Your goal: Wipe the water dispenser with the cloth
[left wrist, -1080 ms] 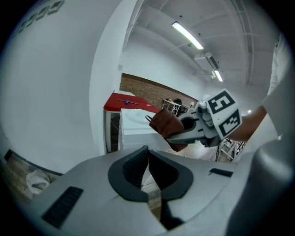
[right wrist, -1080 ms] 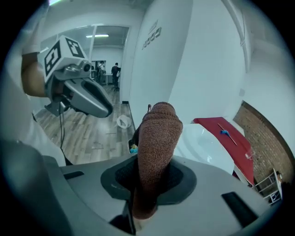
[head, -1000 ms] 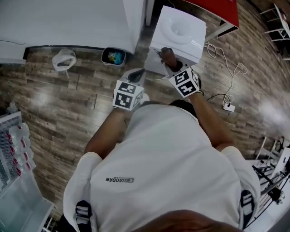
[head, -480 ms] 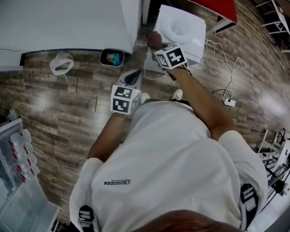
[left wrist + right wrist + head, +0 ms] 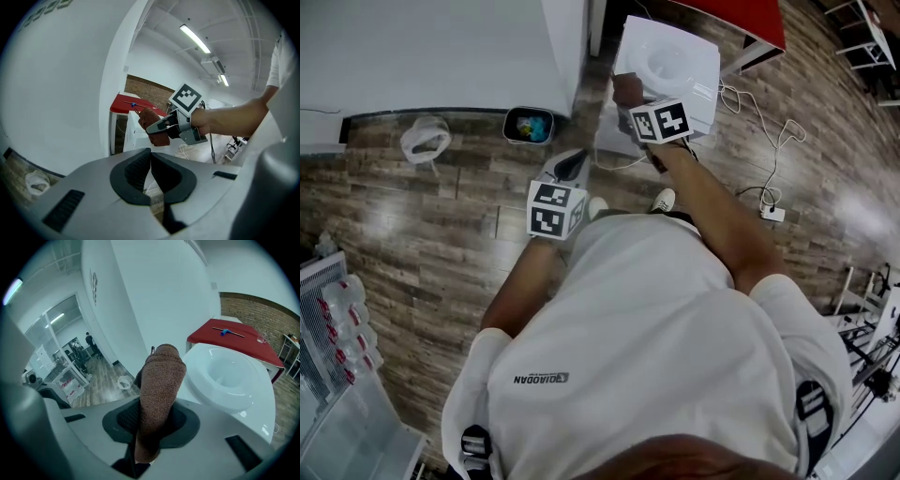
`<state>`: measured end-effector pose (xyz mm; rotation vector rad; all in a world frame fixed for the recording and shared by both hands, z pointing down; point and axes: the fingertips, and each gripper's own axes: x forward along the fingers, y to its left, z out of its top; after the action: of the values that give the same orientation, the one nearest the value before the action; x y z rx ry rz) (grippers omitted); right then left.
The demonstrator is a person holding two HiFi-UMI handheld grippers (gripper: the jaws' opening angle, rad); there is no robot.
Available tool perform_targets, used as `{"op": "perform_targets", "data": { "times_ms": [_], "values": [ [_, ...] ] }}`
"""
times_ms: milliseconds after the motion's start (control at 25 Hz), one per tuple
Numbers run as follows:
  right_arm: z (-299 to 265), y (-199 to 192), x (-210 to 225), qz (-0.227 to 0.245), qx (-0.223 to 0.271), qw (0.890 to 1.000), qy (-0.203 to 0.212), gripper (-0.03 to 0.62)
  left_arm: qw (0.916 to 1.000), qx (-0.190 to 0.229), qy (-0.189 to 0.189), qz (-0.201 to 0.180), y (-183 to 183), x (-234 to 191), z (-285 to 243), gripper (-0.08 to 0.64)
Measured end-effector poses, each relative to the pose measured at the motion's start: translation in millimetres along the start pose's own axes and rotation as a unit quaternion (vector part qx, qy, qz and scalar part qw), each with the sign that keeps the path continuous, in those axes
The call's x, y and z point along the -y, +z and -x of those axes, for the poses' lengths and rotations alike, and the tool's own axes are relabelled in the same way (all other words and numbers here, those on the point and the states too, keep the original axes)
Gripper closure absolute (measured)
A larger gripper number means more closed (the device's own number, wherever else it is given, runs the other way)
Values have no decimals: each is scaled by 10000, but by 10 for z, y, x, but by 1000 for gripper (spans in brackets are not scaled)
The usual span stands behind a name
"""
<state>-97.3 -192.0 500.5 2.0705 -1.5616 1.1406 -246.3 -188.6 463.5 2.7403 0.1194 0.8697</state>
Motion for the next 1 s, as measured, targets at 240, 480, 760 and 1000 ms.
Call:
{"op": "perform_targets", "data": {
  "times_ms": [240, 480, 760, 1000],
  "values": [
    [123, -137, 230, -274, 30, 9994, -197, 520, 9997, -74, -195, -153, -4, 151, -79, 560],
    [329, -291, 529, -542, 85, 9976, -422, 520, 9990, -128, -314, -294, 24, 312, -142, 558],
    [558, -493, 880, -883, 155, 9936, -688, 520, 9985, -185, -381, -334, 7, 422, -198, 560],
    [779, -691, 1178, -1126, 190, 9888, -958, 520, 9982, -193, -410, -382, 9, 502, -234, 560]
  ]
}}
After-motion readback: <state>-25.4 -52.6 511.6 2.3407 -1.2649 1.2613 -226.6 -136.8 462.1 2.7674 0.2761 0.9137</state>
